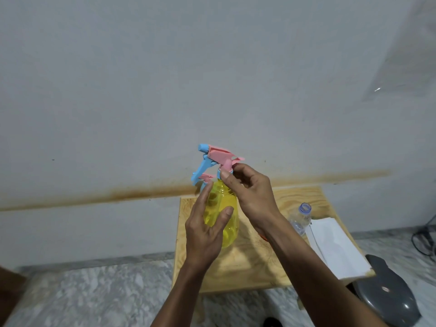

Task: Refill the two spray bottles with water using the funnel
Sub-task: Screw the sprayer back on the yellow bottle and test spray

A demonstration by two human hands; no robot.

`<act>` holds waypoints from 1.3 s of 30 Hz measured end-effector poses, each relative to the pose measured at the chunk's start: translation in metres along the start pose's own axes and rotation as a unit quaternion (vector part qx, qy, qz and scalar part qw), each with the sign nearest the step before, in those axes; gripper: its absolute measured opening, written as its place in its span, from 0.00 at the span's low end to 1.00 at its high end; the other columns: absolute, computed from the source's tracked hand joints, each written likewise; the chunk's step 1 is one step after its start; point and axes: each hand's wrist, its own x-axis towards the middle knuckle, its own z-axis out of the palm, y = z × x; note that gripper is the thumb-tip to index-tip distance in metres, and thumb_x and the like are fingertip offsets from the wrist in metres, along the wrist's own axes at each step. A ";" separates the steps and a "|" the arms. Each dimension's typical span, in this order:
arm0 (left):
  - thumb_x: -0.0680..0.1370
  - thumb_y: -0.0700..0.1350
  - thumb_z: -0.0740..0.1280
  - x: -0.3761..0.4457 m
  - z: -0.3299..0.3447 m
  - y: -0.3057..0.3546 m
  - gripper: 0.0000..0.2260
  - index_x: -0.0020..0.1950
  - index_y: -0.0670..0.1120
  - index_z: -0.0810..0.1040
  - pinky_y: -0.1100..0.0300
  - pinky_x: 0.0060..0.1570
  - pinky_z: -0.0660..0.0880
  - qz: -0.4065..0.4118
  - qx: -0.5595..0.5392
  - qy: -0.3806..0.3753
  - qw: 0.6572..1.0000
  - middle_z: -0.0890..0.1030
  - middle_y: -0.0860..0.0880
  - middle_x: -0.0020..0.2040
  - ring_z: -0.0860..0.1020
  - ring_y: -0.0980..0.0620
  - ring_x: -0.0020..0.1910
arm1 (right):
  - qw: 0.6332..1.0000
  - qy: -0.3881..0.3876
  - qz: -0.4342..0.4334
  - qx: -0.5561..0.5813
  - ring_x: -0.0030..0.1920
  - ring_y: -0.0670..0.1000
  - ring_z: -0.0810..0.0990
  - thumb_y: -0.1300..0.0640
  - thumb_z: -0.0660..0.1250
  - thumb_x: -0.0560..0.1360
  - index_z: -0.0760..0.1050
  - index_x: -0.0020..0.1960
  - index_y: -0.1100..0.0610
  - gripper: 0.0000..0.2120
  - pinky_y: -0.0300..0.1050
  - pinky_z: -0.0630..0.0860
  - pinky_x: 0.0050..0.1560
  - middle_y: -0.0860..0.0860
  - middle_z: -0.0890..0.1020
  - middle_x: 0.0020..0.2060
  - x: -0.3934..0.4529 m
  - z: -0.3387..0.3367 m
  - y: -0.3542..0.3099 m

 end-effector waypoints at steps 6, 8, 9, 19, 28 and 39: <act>0.74 0.58 0.70 0.003 0.004 0.003 0.28 0.74 0.57 0.69 0.61 0.69 0.71 -0.006 -0.011 -0.006 1.000 0.74 0.58 0.72 0.71 0.60 0.72 | 0.997 0.028 0.022 0.064 0.47 0.46 0.80 0.55 0.74 0.75 0.82 0.54 0.56 0.09 0.48 0.77 0.54 0.45 0.84 0.43 0.000 0.004 0.002; 0.75 0.55 0.71 0.004 0.004 0.004 0.29 0.75 0.55 0.69 0.62 0.69 0.70 -0.007 -0.018 -0.004 1.000 0.74 0.58 0.72 0.71 0.60 0.72 | 0.997 0.018 0.030 0.074 0.49 0.46 0.80 0.54 0.72 0.77 0.83 0.54 0.55 0.08 0.51 0.77 0.58 0.48 0.85 0.45 0.000 0.004 0.001; 0.75 0.55 0.71 0.005 0.004 0.005 0.28 0.75 0.55 0.69 0.63 0.69 0.70 -0.006 -0.020 -0.002 1.000 0.74 0.57 0.73 0.70 0.59 0.73 | 0.996 0.017 0.031 0.077 0.49 0.46 0.81 0.55 0.72 0.77 0.83 0.54 0.55 0.07 0.50 0.78 0.58 0.47 0.85 0.45 0.001 0.004 0.000; 0.75 0.55 0.71 0.008 -0.001 0.008 0.26 0.72 0.62 0.69 0.62 0.67 0.72 -0.006 -0.020 0.007 1.000 0.75 0.60 0.71 0.73 0.60 0.70 | 0.988 0.030 0.069 0.133 0.52 0.53 0.82 0.54 0.71 0.77 0.83 0.55 0.58 0.10 0.58 0.76 0.64 0.54 0.86 0.49 0.002 0.011 0.003; 0.76 0.53 0.72 0.009 0.000 0.010 0.24 0.71 0.61 0.70 0.67 0.65 0.71 -0.013 -0.032 0.015 0.999 0.75 0.64 0.69 0.73 0.63 0.69 | 0.987 0.029 0.080 0.138 0.57 0.58 0.82 0.55 0.72 0.77 0.82 0.58 0.60 0.12 0.66 0.73 0.67 0.58 0.85 0.52 0.003 0.011 0.008; 0.74 0.59 0.69 0.011 0.005 0.007 0.26 0.72 0.61 0.70 0.66 0.64 0.73 -0.022 -0.050 0.018 0.998 0.75 0.64 0.69 0.74 0.62 0.69 | 0.983 0.010 0.070 0.167 0.60 0.56 0.82 0.59 0.72 0.77 0.80 0.62 0.59 0.14 0.60 0.74 0.68 0.54 0.85 0.55 0.003 0.006 0.005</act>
